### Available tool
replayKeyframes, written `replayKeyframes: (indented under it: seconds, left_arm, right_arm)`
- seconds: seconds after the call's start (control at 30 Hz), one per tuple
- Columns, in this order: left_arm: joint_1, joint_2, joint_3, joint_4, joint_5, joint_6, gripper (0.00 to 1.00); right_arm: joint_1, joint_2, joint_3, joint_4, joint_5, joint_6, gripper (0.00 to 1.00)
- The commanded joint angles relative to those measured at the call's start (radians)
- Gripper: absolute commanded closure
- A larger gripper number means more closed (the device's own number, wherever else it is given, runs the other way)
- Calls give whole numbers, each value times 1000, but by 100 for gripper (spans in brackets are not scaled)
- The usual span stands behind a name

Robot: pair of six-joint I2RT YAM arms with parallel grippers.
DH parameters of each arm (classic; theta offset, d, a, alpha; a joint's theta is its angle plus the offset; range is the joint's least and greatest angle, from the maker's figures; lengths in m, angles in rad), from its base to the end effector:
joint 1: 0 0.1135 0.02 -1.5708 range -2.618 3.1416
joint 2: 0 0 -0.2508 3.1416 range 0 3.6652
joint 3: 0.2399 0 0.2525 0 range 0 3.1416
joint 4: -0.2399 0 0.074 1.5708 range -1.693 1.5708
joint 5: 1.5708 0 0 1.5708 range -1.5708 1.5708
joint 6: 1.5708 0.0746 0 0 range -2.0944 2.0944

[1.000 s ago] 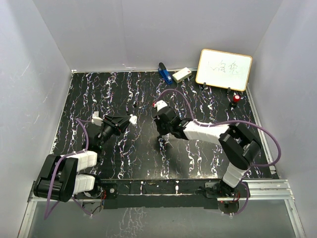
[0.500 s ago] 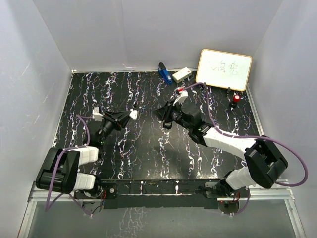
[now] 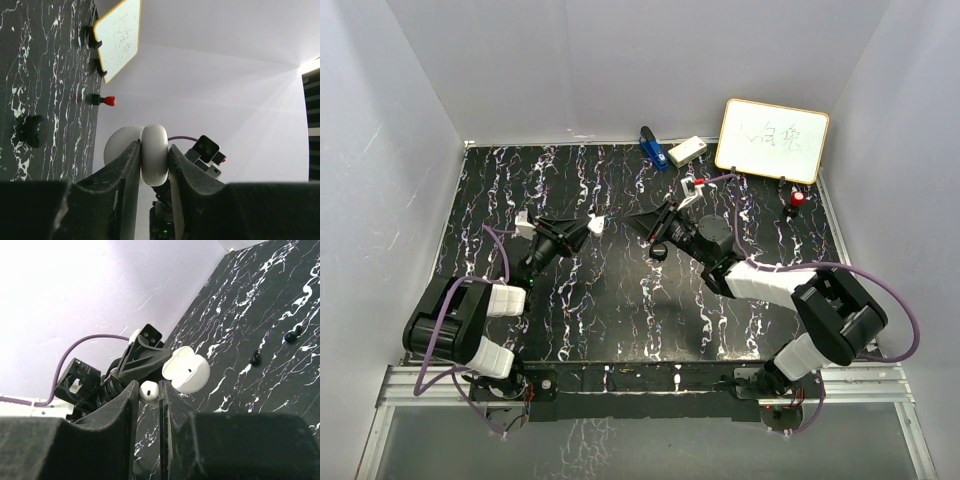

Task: Insert the wireless bluetooth earbuds into the charging case
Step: Place the earbud in the charging case.

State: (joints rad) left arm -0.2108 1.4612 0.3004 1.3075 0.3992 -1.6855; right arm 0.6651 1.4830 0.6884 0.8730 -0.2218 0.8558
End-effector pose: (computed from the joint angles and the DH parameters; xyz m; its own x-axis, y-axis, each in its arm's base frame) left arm 0.2741 -0.0883 0.1826 -0.5814 -0.8116 0.0568 0.0769 -0.1243 -0.9893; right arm 0.2723 0.2344 0.2418 -0.5445 0.5091 -0.6666 -0.5544 0.3780 0.7415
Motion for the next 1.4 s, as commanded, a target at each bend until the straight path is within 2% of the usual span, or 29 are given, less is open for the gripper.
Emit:
replayKeyframes:
  seconds: [0.0,0.23,0.47,1.37]
  left_arm:
    - [-18,24,23,187,6,-66,100]
    - [-44,-30,49,108,-3,-31,100]
    - [-63,-21,60,116,8,-28,100]
    - [-115,43,114,131,15,-5,100]
  right_arm:
    - [-16,23,-27,222,0,34,100]
    - [-36,104,-35,357,-5,103,100]
    - [-42,209,-2,462,-40,211,100]
    - [-43,251,54,494,-58,268,100]
